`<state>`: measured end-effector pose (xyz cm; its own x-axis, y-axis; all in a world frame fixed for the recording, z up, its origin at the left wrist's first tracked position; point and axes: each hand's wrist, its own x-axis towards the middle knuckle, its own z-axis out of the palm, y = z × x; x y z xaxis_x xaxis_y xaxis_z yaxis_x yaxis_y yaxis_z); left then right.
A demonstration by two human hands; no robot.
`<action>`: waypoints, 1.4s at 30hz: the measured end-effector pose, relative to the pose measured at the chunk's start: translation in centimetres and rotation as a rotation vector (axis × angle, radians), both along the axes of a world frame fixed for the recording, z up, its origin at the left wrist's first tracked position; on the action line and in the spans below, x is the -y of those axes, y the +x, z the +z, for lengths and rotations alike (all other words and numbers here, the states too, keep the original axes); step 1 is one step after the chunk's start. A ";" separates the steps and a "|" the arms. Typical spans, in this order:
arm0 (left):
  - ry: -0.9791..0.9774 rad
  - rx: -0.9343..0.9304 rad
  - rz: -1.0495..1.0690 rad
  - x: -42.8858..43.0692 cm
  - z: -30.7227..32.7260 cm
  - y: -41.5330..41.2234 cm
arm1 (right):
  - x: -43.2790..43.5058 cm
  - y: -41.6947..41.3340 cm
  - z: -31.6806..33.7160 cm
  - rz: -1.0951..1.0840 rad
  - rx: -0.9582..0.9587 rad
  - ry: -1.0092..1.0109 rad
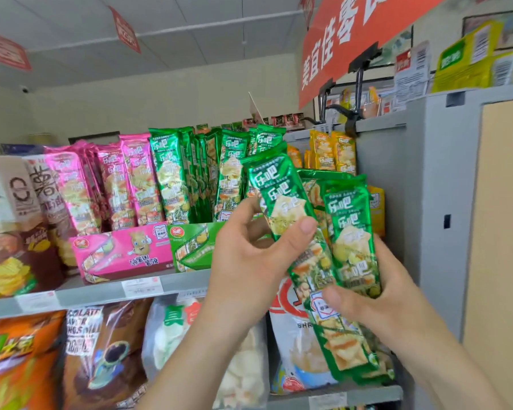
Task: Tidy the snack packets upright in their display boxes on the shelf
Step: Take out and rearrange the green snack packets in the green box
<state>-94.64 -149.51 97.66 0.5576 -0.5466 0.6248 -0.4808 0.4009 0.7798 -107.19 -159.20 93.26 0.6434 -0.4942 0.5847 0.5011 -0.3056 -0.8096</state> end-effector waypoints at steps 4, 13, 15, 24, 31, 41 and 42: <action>-0.048 -0.006 0.012 -0.8 0.2 1.4 | 0.2 -0.6 -1.4 -0.031 -0.109 0.014; -0.096 -0.253 -0.071 -1.6 1.4 1.8 | -0.9 -0.3 -1.3 0.048 -0.168 0.002; -0.175 -0.270 -0.174 -1.9 2.7 2.1 | -1.2 -0.2 -1.5 0.055 -0.185 0.005; -0.209 -0.137 -0.229 -2.4 3.8 2.5 | -1.7 -0.5 -1.5 0.026 -0.185 -0.009; -0.236 -0.063 -0.113 -2.4 3.9 2.4 | -1.8 -0.4 -1.9 -0.015 -0.171 -0.024; -0.232 -0.123 -0.070 -2.0 4.0 1.7 | -2.2 0.3 -2.6 -0.178 -0.063 -0.042; -0.223 -0.108 -0.062 -2.0 3.9 1.5 | -2.2 0.4 -2.7 -0.201 -0.057 -0.052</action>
<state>-93.15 -147.52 101.56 0.5976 -0.4369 0.6723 -0.3687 0.5948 0.7143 -106.77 -157.05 90.55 0.5679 -0.5862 0.5778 0.3793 -0.4366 -0.8158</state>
